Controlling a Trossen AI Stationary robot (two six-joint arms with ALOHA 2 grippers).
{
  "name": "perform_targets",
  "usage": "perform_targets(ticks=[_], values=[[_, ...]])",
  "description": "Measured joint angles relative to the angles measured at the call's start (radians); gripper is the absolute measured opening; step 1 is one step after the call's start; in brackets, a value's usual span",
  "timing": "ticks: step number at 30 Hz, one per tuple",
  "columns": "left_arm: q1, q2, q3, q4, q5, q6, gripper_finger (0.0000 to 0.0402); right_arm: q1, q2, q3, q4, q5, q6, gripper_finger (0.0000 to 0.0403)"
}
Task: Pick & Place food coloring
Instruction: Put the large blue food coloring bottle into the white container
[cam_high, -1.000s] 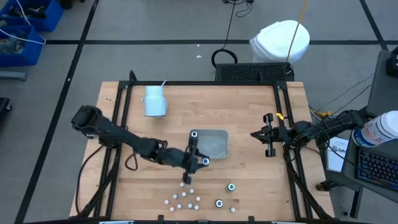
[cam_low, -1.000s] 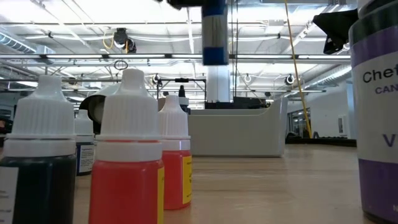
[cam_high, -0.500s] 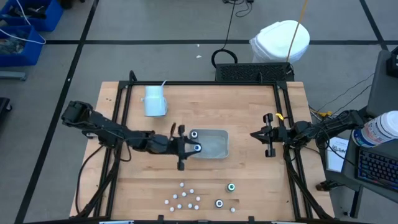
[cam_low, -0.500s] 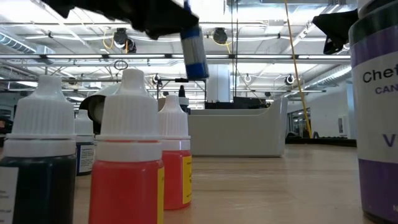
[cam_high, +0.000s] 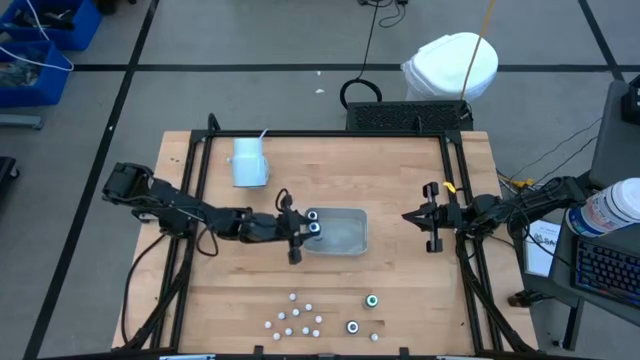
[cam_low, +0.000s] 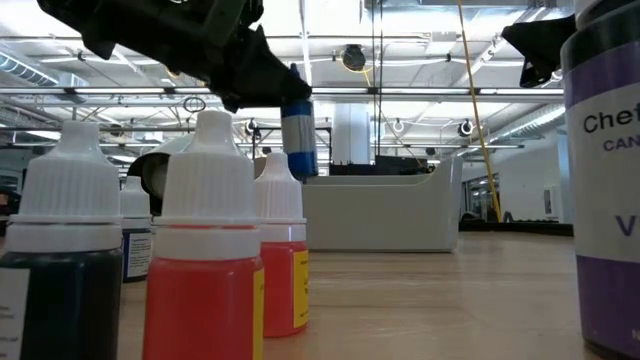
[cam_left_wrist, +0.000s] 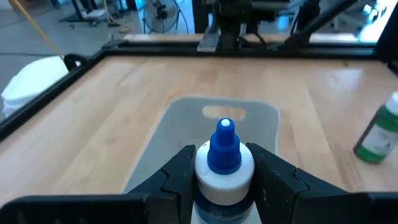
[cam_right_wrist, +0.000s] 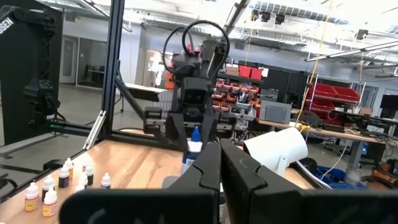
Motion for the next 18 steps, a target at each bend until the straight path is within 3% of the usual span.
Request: perform_targets(ticks=[10, 18], values=[[-0.003, 0.001, 0.000, -0.050, -0.045, -0.057, 0.0131, 0.000, 0.000, 0.000, 0.000, 0.000, 0.000, 0.0000], [-0.018, 0.102, 0.002, 0.058, -0.066, 0.009, 0.0131, 0.000, 0.002, 0.000, 0.012, -0.001, 0.001, 0.0000]])
